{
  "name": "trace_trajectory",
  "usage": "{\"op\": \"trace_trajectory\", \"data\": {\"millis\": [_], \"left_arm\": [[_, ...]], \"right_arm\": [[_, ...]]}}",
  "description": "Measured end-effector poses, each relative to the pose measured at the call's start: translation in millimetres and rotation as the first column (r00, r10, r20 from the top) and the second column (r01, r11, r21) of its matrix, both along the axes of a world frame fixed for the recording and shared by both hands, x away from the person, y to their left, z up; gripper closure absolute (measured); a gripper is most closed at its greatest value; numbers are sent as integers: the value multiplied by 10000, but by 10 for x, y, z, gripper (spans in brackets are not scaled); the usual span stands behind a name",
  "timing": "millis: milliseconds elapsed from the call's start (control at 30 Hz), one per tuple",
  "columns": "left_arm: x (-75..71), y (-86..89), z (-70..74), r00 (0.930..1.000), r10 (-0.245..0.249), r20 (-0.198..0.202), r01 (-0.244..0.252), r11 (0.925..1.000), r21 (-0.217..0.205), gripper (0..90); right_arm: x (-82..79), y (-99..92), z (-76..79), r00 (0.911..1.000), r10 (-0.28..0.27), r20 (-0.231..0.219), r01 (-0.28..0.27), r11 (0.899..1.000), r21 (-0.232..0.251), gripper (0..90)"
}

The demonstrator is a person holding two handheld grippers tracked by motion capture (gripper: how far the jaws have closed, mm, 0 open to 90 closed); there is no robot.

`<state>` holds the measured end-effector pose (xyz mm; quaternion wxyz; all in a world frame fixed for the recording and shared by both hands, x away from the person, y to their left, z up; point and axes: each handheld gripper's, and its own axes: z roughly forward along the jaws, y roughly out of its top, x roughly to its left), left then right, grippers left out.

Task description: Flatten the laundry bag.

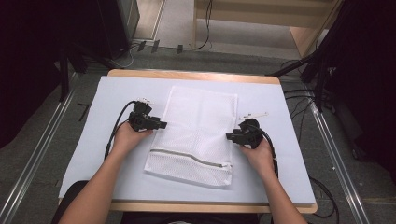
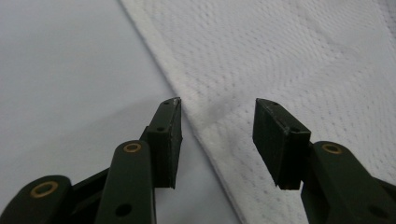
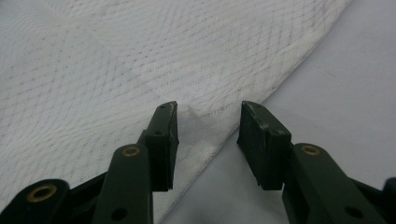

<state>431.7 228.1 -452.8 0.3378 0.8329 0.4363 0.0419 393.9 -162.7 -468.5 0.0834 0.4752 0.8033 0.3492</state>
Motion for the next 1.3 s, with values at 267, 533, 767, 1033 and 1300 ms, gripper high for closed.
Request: {"op": "trace_trajectory", "data": {"millis": [267,533,767,1033,1300], "left_arm": [[-19,-51,-9,10000,74,7,-74,9999,95,731],[-21,-85,-11,9997,-107,-199,110,9998,160,867],[-27,-27,72,10000,77,-1,-77,9999,-144,888],[-58,127,102,9989,460,-91,-463,9986,-270,889],[-132,316,104,9949,988,-197,-994,9946,-302,888]], "right_arm": [[-3,44,-1,9999,43,-124,-42,10000,29,753],[25,56,8,9995,102,-292,-104,9999,-73,863],[41,79,32,9995,180,-248,-185,9996,-220,885],[134,115,47,9997,129,-197,-132,9998,-136,885],[273,253,73,9991,428,31,-428,9991,-40,888]]}}
